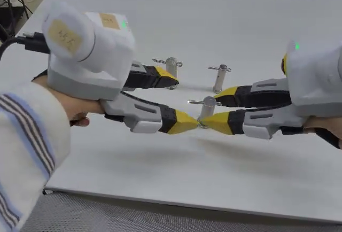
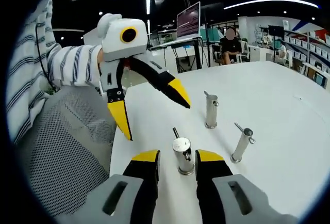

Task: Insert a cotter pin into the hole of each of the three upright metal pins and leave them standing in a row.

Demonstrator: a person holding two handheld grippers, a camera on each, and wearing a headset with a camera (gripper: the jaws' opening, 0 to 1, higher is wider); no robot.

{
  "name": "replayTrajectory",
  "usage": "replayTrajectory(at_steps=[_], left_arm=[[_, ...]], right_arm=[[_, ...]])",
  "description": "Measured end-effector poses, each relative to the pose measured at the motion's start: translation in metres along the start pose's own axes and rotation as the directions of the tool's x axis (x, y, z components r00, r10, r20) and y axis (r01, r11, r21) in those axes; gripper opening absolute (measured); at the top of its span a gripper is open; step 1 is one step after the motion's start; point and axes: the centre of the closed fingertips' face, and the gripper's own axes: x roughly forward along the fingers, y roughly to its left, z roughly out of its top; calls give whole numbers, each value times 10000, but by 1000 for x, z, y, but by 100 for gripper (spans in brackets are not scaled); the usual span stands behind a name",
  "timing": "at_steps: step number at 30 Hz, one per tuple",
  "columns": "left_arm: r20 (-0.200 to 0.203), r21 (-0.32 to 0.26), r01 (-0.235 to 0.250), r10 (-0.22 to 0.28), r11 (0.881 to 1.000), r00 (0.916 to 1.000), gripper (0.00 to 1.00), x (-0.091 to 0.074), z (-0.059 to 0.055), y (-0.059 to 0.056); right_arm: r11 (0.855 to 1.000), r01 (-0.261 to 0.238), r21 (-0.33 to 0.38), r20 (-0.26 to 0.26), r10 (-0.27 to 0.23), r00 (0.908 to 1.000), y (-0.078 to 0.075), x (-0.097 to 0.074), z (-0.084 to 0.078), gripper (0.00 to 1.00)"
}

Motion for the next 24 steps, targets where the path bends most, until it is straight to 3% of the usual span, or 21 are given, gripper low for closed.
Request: replayTrajectory(at_steps=[3,8,11,13,18,20,24], left_arm=[[359,-298,-50,61,9995,9993,71,-7,1,-3],[374,-525,-64,84,9986,9993,76,-14,-4,-8],[546,-870,-240,288,9959,9981,90,-15,-6,-8],[561,-1093,-66,128,9940,9983,97,-14,-10,-11],[201,-1010,48,-28,9949,9998,99,-12,-20,-18],[213,-1072,106,-83,9942,9997,99,-12,-20,-20],[140,-1053,97,-83,9944,9999,99,-12,-21,-21]], right_arm=[[9991,-106,413,148,100,9998,-1,6,-3,25],[9981,-89,602,34,87,10000,-4,14,-10,24],[9975,-150,688,-65,154,9999,-2,19,-13,21],[9975,-189,684,-64,194,9998,-1,22,-13,20],[9989,-176,445,-178,184,9997,-1,25,-15,18],[9999,109,-87,-247,-111,9996,-7,25,-15,13],[9986,-2,-529,-192,-8,9998,-4,25,-15,11]])
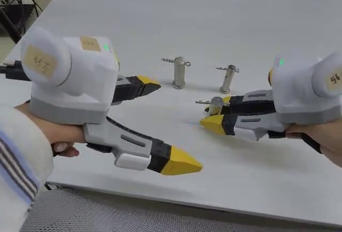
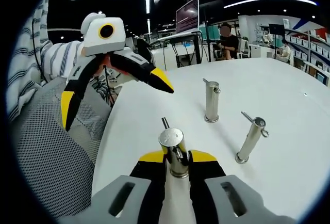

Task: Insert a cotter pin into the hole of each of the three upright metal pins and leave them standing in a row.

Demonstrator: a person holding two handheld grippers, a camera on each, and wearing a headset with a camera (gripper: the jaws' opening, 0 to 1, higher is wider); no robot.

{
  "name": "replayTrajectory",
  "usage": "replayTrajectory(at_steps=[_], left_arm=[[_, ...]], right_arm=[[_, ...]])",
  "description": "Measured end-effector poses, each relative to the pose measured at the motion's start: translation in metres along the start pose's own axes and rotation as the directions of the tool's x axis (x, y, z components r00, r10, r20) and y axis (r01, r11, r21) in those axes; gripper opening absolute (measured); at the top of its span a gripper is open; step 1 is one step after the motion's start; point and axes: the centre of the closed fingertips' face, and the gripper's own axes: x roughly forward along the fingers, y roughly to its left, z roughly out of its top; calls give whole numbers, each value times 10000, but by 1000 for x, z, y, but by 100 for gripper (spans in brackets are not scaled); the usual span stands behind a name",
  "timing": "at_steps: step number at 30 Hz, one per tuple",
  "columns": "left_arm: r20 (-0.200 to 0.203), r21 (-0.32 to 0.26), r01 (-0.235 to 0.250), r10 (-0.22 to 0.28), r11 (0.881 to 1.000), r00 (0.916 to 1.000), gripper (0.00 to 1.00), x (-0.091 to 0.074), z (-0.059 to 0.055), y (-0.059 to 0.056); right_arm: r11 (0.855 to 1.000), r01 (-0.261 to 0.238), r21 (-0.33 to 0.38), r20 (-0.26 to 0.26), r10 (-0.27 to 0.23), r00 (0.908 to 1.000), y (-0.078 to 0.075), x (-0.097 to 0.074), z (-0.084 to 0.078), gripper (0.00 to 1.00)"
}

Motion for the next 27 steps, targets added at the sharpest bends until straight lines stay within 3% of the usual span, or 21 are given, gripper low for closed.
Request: replayTrajectory(at_steps=[6,14,21,27], left_arm=[[-353,-115,131,-135,9998,9993,99,2,-8,-3],[-476,-122,162,-168,9998,9987,99,3,-11,-7],[-308,-207,446,-452,9988,9985,99,3,-8,-15],[-427,-191,484,-492,9986,9979,99,5,-11,-16]], right_arm=[[9977,265,-627,-17,-267,9996,-2,0,2,9],[9968,515,-619,27,-514,9987,-6,-7,3,8],[9940,1063,-276,342,-1053,9939,-27,-37,6,8],[9853,1709,26,241,-1709,9850,-52,-63,-3,8]])
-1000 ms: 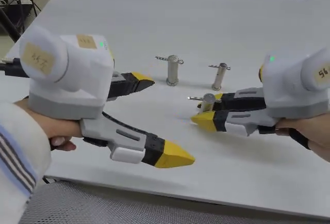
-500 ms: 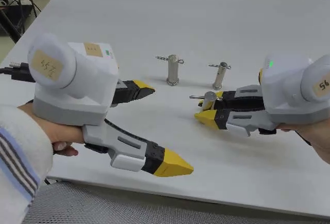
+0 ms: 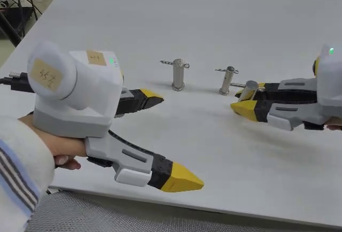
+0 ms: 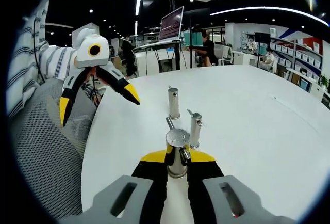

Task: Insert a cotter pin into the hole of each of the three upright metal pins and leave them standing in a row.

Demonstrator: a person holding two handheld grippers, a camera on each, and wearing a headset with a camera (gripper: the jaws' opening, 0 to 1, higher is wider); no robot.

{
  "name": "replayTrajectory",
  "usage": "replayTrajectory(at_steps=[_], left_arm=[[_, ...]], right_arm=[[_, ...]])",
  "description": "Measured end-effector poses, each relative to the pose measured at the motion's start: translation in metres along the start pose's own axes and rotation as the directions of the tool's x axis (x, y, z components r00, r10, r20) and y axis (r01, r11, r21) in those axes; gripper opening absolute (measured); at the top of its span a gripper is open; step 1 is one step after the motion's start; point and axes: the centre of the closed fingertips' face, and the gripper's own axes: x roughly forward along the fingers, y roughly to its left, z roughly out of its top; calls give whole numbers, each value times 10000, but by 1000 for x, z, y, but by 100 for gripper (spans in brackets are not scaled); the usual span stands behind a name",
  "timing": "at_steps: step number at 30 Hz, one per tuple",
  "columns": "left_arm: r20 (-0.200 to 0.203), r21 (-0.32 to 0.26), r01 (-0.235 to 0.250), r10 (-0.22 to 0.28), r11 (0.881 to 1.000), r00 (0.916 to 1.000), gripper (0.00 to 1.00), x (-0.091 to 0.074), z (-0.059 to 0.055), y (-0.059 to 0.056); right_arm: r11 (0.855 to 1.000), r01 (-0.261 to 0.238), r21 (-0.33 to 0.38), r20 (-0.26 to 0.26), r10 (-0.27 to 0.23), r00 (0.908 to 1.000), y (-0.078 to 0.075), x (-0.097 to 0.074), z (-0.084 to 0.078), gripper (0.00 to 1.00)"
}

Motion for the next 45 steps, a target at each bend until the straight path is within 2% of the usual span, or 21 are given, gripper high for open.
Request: replayTrajectory(at_steps=[5,7,10,14,19,22,36,45], left_arm=[[0,-16,-5,5,10000,10000,99,0,-1,0],[1,6,-10,10,10000,10000,99,0,-1,0],[-54,-16,-24,24,10000,10000,99,-1,-3,-1],[-122,-84,-47,46,10000,9999,99,-2,-5,-2],[-240,-165,-133,129,9998,9996,99,-3,-9,-1],[-287,-220,-148,142,9996,9995,99,-4,-10,-1],[-405,-254,-195,185,9995,9990,99,-3,-12,0],[-444,-285,-120,107,9995,9990,99,-4,-13,-3]], right_arm=[[9993,369,113,-56,-368,9993,-24,-14,-5,8],[9991,424,97,-91,-423,9991,-31,-17,-7,8],[9985,497,228,-189,-493,9986,-51,-22,-13,8],[9990,418,146,-367,-412,9985,-64,-25,-20,8],[9994,245,243,-336,-237,9992,-71,-25,-24,8],[9997,67,219,-361,-59,9993,-65,-23,-24,8],[9996,-276,39,-308,277,9991,-64,-19,-34,8],[9996,-284,88,-184,286,9994,-65,-18,-37,9]])
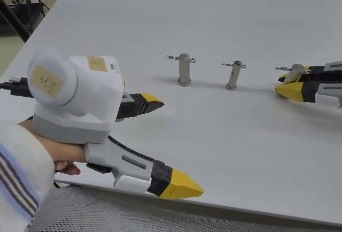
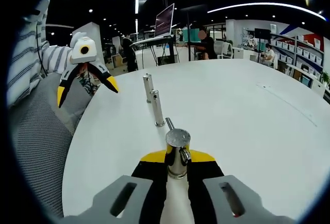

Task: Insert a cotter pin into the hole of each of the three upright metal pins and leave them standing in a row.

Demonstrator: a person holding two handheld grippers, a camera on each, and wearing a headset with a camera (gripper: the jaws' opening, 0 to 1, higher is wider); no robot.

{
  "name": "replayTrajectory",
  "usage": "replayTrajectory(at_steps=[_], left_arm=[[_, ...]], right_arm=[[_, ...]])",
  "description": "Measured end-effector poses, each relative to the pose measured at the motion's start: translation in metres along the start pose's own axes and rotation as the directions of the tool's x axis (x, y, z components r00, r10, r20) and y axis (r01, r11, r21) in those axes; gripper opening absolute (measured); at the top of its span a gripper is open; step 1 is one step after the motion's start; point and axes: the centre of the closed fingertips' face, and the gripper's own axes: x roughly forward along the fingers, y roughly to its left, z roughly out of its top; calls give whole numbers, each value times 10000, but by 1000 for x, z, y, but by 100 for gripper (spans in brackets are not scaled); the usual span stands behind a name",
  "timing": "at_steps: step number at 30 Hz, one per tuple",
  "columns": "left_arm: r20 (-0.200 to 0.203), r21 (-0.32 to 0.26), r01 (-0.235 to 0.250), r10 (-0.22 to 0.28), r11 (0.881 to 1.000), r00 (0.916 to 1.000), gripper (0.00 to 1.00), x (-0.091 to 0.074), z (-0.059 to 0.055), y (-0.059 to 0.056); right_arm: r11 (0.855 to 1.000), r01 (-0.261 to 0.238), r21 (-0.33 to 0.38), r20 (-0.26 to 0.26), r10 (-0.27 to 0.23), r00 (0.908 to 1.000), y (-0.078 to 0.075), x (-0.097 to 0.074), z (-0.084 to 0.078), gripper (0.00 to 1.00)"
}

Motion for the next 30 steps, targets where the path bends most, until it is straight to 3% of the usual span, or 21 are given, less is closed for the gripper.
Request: replayTrajectory(at_steps=[8,9,15,20,22,26,30], left_arm=[[41,-96,-53,53,9999,10000,99,-1,-1,0],[54,-97,-73,74,9999,10000,99,-1,-1,0],[288,-170,-309,314,9994,9991,99,-6,4,5],[1074,-290,-782,809,9965,9909,99,-15,18,16],[1217,-360,-884,922,9954,9883,99,-17,21,18],[1530,-316,-1289,1323,9912,9793,99,-24,28,24],[1647,-379,-1467,1510,9885,9747,99,-28,29,26]], right_arm=[[9998,189,-57,104,-189,9998,1,-1,1,11],[9993,323,172,377,-329,9987,1,-3,7,13],[9951,829,535,804,-870,9930,0,-14,30,40],[9916,1147,604,1308,-1218,9839,9,-28,55,56],[9892,1167,888,1431,-1287,9813,17,-33,62,60],[9824,1356,1284,1415,-1534,9780,34,-41,66,76],[9735,1583,1649,1287,-1804,9751,47,-48,64,84]])
